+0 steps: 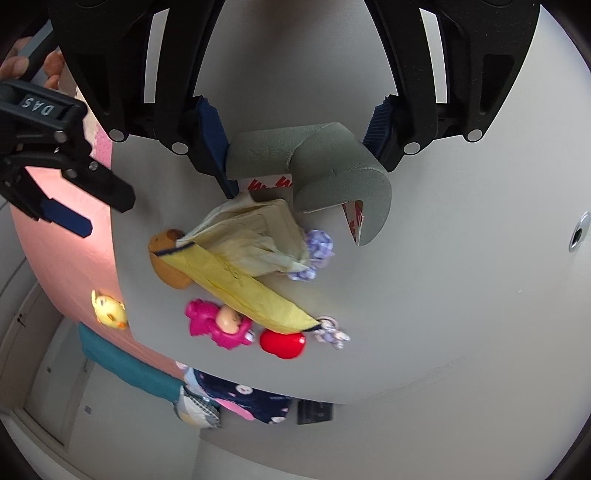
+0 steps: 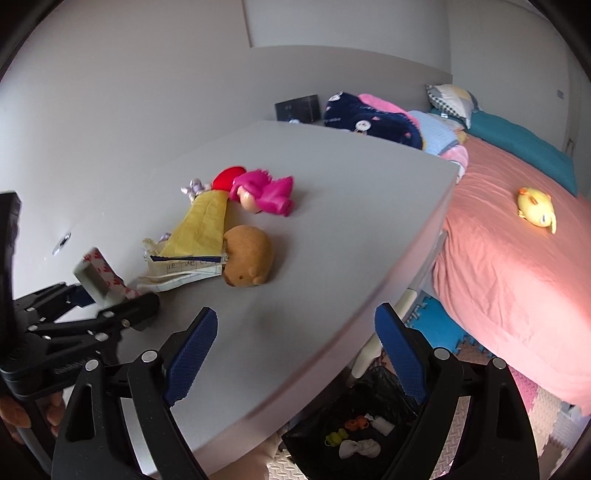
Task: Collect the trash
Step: 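Grasp the brown bread-shaped toy with the right gripper and lift it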
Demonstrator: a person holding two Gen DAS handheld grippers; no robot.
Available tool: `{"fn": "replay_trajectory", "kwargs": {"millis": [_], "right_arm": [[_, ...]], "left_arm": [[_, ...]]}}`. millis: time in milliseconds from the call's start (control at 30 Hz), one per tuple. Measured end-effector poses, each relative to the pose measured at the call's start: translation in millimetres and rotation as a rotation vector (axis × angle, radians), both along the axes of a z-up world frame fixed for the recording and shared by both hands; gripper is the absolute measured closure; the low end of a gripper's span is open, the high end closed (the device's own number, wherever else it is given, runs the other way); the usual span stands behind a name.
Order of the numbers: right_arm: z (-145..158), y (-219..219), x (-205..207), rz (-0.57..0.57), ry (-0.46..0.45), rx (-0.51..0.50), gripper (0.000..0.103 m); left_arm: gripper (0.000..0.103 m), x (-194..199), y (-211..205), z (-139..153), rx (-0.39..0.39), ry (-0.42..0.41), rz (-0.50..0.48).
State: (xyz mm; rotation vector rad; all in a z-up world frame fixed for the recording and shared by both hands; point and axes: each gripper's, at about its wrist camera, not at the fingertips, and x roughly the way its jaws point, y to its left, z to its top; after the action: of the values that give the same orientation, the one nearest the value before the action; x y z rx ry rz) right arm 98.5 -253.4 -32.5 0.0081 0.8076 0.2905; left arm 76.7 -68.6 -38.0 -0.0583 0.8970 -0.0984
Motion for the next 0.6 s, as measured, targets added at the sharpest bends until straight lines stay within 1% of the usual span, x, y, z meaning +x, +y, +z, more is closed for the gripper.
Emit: {"fn": "replay_trajectory", "kwargs": {"millis": [100,267,333,467,533,600], "right_arm": [[-4,6,7,0.008,0.005,-0.012,0.016],[-6,15,18,0.028,0.006,-0.022,0.016],[-6,20,22,0.038,0.000,-0.033,0.016],[-9,29,34,0.055,0.003,-0.053,0.024],[-9,33,38,0.052,-0.007,-0.067,0.026],[-9,35,42,0.052,-0.011,-0.068,0.029]], "left_arm": [[0.042,-1,7,5,-0.040,-0.011,0.020],[0.042,-3,7,5,-0.035,-0.007,0.020],[0.042,-3,9,4,-0.048,0.000,0.024],[0.042,-3,16,4,-0.083,0.006,0.035],[0.042,-3,17,3,-0.095,0.011,0.037],[0.042,-2,17,3,-0.101,0.015,0.035]]}}
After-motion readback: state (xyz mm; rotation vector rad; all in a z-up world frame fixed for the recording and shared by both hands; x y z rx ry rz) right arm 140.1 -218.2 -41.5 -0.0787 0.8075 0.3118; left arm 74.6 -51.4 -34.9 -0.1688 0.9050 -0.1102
